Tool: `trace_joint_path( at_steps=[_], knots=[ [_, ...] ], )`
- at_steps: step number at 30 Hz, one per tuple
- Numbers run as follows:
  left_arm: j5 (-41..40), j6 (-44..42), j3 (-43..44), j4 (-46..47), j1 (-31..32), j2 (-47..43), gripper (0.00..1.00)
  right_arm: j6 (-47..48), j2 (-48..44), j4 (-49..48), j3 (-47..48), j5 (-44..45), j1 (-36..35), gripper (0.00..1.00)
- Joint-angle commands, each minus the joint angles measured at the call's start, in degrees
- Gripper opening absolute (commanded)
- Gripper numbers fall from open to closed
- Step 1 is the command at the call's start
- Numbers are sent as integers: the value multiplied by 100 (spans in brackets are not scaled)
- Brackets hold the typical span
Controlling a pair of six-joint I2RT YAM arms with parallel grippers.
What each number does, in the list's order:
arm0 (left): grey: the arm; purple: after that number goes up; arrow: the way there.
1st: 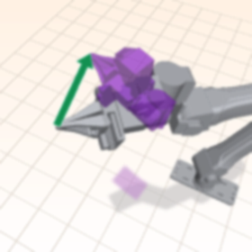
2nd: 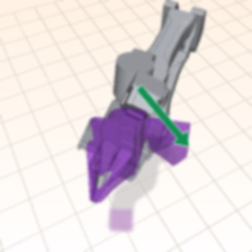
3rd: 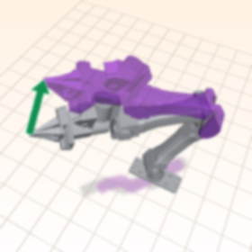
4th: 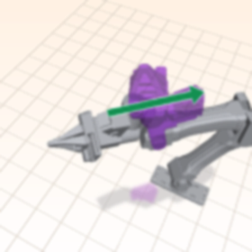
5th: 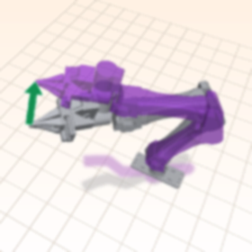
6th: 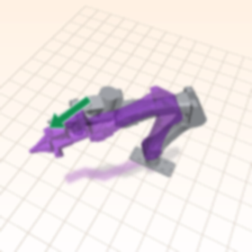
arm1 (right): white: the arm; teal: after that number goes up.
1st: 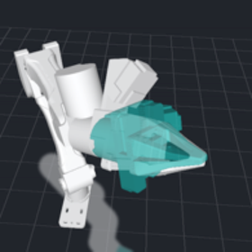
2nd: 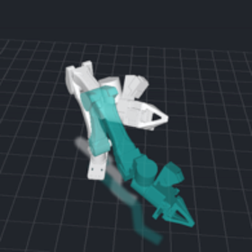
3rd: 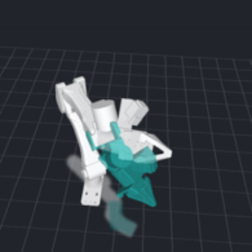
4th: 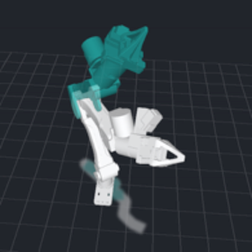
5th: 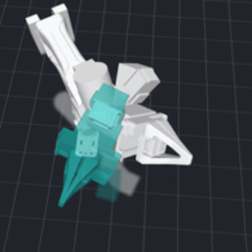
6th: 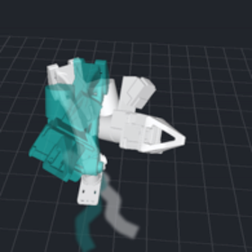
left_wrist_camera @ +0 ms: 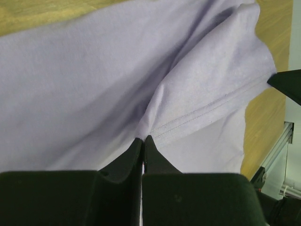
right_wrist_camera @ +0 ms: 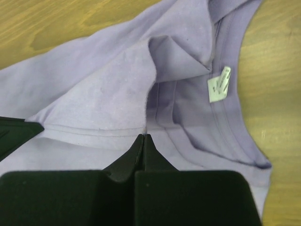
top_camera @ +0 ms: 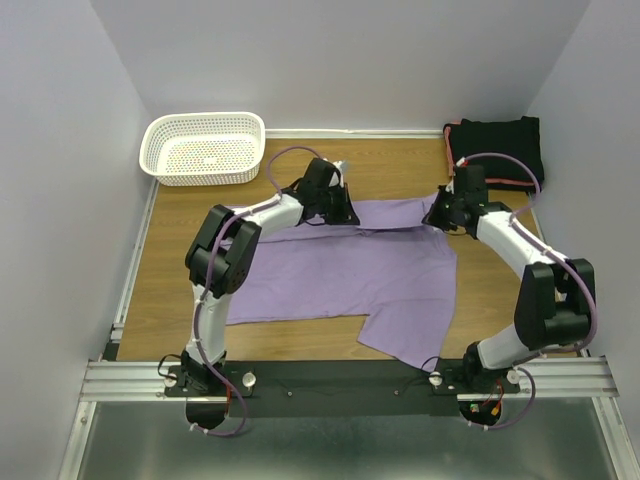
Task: Fold and stack the t-shirts
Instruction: Fold the tshirt
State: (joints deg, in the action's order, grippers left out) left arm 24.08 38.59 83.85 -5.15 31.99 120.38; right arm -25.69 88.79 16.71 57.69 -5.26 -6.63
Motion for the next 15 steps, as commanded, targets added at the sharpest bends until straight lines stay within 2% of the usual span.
trace_joint_path(
  at_steps=[1, 7, 15],
  knots=[
    [18, -115, -352, -241, 114, -585, 7, -146, -450, 701, -337, -274, 39, 1],
    [53, -115, -677, -347, 457, -709, 7, -182, -942, 1132, -732, -318, 39, 1],
    [45, 17, -800, -347, 765, -621, 8, -103, -1488, 1563, -953, 340, 39, 1]
  ],
)
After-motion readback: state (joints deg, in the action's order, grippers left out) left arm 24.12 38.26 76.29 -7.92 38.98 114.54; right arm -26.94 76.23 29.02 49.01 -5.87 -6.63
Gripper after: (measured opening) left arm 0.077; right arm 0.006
